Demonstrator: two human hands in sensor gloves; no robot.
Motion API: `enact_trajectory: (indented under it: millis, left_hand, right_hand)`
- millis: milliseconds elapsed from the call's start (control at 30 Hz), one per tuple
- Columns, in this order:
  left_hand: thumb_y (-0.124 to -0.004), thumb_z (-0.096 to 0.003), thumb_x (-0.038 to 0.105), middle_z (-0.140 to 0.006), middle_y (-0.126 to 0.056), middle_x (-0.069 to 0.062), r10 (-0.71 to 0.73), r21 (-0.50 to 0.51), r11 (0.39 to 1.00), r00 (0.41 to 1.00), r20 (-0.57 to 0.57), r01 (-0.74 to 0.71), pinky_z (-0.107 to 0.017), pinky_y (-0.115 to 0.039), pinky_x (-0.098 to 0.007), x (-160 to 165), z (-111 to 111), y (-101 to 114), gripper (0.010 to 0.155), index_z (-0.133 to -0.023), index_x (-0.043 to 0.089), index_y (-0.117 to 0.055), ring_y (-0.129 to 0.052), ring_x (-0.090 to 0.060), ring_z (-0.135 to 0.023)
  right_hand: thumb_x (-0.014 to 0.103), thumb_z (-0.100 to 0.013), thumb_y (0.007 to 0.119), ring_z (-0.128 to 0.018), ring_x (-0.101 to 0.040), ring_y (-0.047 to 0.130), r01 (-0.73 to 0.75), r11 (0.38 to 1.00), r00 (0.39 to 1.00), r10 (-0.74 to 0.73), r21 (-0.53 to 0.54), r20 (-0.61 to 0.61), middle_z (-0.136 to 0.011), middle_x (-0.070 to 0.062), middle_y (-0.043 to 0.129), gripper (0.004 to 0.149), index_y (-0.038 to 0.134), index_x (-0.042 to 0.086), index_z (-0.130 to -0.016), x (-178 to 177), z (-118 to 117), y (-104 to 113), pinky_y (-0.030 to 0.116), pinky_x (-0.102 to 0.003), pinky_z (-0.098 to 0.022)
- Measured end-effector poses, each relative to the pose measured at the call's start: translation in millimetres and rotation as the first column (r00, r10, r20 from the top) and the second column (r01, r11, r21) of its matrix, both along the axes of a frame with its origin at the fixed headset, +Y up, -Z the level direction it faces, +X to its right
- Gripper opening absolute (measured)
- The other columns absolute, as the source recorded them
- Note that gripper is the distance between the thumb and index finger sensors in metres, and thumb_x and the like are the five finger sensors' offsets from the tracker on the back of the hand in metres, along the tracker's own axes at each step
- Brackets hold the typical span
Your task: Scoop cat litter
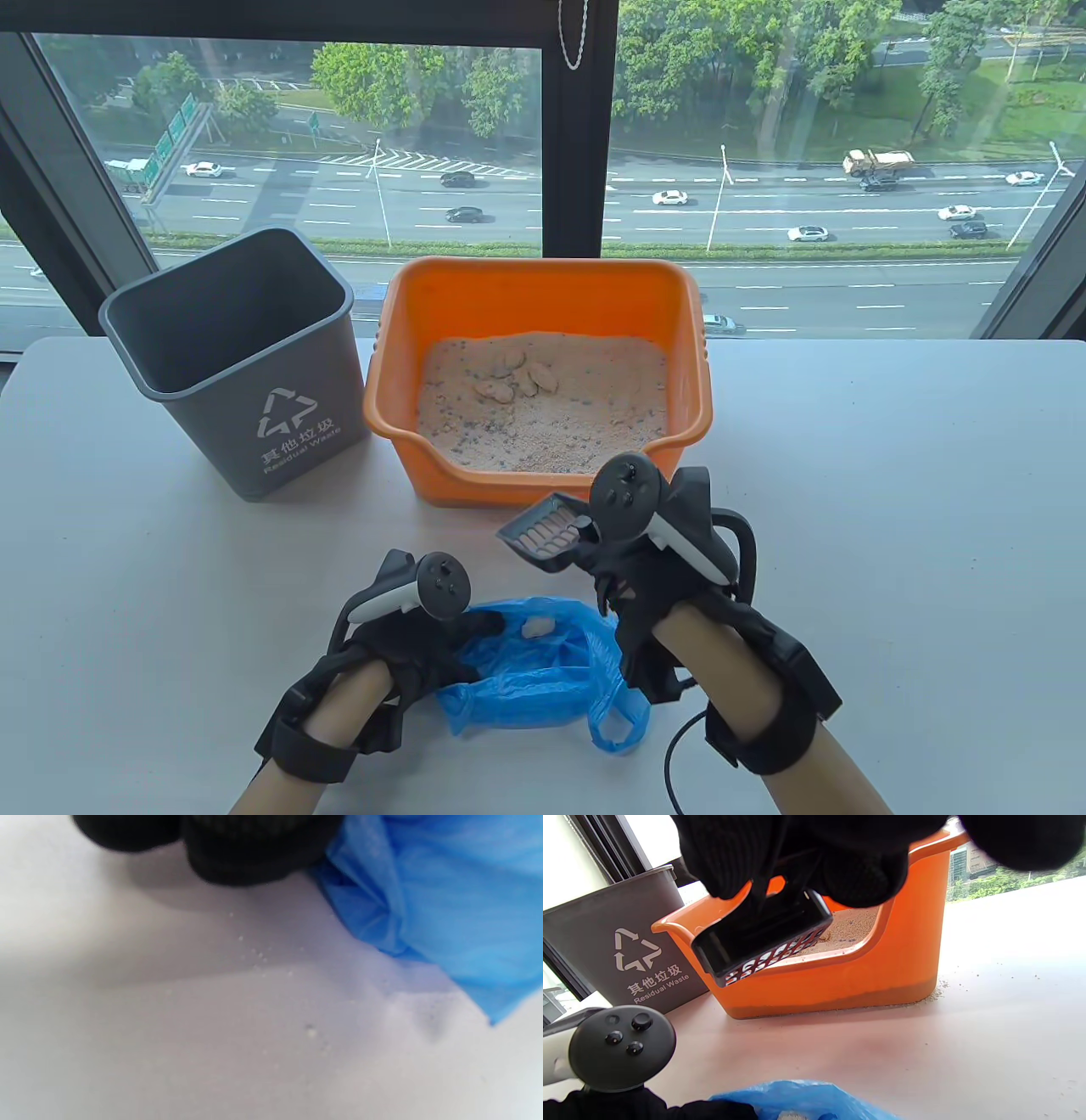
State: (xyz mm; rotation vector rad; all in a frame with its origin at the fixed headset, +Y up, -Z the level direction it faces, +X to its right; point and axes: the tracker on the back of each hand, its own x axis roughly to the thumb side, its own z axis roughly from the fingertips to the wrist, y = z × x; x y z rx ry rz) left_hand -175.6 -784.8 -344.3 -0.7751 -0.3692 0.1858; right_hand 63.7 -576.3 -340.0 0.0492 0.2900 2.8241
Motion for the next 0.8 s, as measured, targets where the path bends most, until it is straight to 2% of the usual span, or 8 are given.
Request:
enact_trajectory:
  millis: [100, 167, 300, 433, 500, 600, 800]
  left_hand:
    - [-0.081, -0.0485, 0.049, -0.054, -0.085, 0.009, 0.002, -0.002, 1.0, 1.0, 0.0, -0.002, -0.03, -0.083, -0.029, 0, 0, 0, 0.076, -0.101, 0.056, -0.027, -0.093, -0.004, -0.023]
    - [-0.081, -0.0485, 0.049, -0.054, -0.085, 0.009, 0.002, -0.002, 1.0, 1.0, 0.0, -0.002, -0.03, -0.083, -0.029, 0, 0, 0, 0.076, -0.101, 0.056, -0.027, -0.093, -0.004, -0.023]
    - [-0.081, -0.0484, 0.049, -0.054, -0.085, 0.008, 0.005, -0.006, 1.0, 1.0, 0.0, -0.005, -0.03, -0.083, -0.029, 0, 0, 0, 0.076, -0.101, 0.056, -0.027, -0.093, -0.004, -0.023]
    - [-0.081, -0.0485, 0.049, -0.054, -0.085, 0.008, 0.009, -0.011, 1.0, 1.0, -0.001, -0.009, -0.03, -0.083, -0.029, 0, 0, 0, 0.076, -0.101, 0.056, -0.027, -0.093, -0.004, -0.023]
    - [-0.081, -0.0486, 0.049, -0.054, -0.085, 0.008, 0.009, -0.011, 1.0, 1.0, 0.0, -0.009, -0.03, -0.083, -0.029, 0, 0, 0, 0.076, -0.101, 0.056, -0.027, -0.093, -0.004, -0.023]
    - [-0.081, -0.0485, 0.049, -0.054, -0.085, 0.008, 0.007, -0.01, 1.0, 1.0, 0.001, -0.006, -0.03, -0.083, -0.029, 0, -1, 0, 0.076, -0.101, 0.056, -0.026, -0.093, -0.004, -0.023]
    - [-0.081, -0.0486, 0.049, -0.053, -0.085, 0.008, 0.009, -0.022, 1.0, 1.0, 0.001, -0.009, -0.03, -0.083, -0.03, 0, -1, 0, 0.076, -0.101, 0.057, -0.026, -0.093, -0.004, -0.023]
  right_hand:
    - [0.037, -0.041, 0.084, -0.016, -0.007, 0.085, -0.047, 0.999, 0.995, 0.046, 0.009, 0.089, -0.068, -0.026, 0.081, 0.061, 0.069, 0.003, -0.09, -10, -35, -7, 0.079, -0.033, -0.016]
    - [0.036, -0.042, 0.084, -0.019, -0.007, 0.085, -0.087, 0.996, 0.986, 0.089, -0.021, 0.141, -0.071, -0.026, 0.077, 0.063, 0.064, 0.003, -0.092, -18, -59, -15, 0.079, -0.033, -0.018]
    - [0.033, -0.043, 0.082, -0.021, -0.007, 0.084, -0.144, 0.987, 0.958, 0.156, -0.068, 0.24, -0.074, -0.028, 0.074, 0.063, 0.06, 0.003, -0.094, -34, -106, -42, 0.078, -0.033, -0.02]
    - [0.031, -0.043, 0.081, -0.021, -0.008, 0.083, -0.213, 0.96, 0.918, 0.259, -0.18, 0.298, -0.074, -0.028, 0.073, 0.062, 0.06, 0.002, -0.094, -48, -154, -75, 0.078, -0.034, -0.02]
    - [0.031, -0.043, 0.08, -0.022, -0.008, 0.083, -0.218, 0.946, 0.915, 0.283, -0.238, 0.288, -0.074, -0.027, 0.073, 0.062, 0.059, 0.002, -0.094, -53, -172, -88, 0.077, -0.035, -0.021]
    - [0.029, -0.042, 0.081, -0.02, -0.011, 0.085, -0.207, 0.96, 0.917, 0.258, -0.188, 0.305, -0.072, -0.027, 0.077, 0.061, 0.062, 0.002, -0.093, -65, -193, -96, 0.078, -0.037, -0.02]
    - [0.03, -0.041, 0.081, -0.019, -0.011, 0.084, -0.246, 0.953, 0.917, 0.288, -0.177, 0.276, -0.07, -0.026, 0.078, 0.062, 0.062, 0.001, -0.092, -89, -226, -103, 0.078, -0.037, -0.019]
